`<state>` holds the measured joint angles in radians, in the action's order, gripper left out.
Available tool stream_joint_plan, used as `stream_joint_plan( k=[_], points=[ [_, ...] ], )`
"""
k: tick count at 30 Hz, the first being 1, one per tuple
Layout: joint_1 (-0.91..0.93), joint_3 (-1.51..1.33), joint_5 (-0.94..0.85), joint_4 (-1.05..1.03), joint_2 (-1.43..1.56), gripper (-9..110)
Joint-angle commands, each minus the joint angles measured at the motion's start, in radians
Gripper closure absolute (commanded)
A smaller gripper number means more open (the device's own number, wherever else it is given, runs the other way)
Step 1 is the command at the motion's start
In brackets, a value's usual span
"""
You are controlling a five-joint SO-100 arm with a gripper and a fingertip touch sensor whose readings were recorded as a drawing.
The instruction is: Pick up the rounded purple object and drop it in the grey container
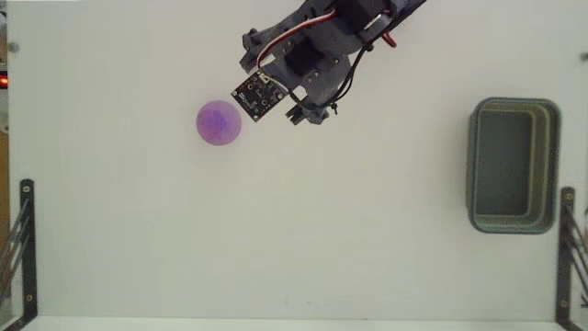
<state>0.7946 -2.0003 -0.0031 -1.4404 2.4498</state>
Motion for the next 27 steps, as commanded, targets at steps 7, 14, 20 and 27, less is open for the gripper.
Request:
stream_joint_plan(
  k=[7,14,20,27],
  points=[
    [0.015,0.005,0.003,0.008,0.029,-9],
    [0.032,0.005,0.003,0.008,0.029,-9],
    [0.051,0.005,0.003,0.008,0.029,-9],
    [0.051,0.005,0.003,0.008,0.029,-9]
  ],
)
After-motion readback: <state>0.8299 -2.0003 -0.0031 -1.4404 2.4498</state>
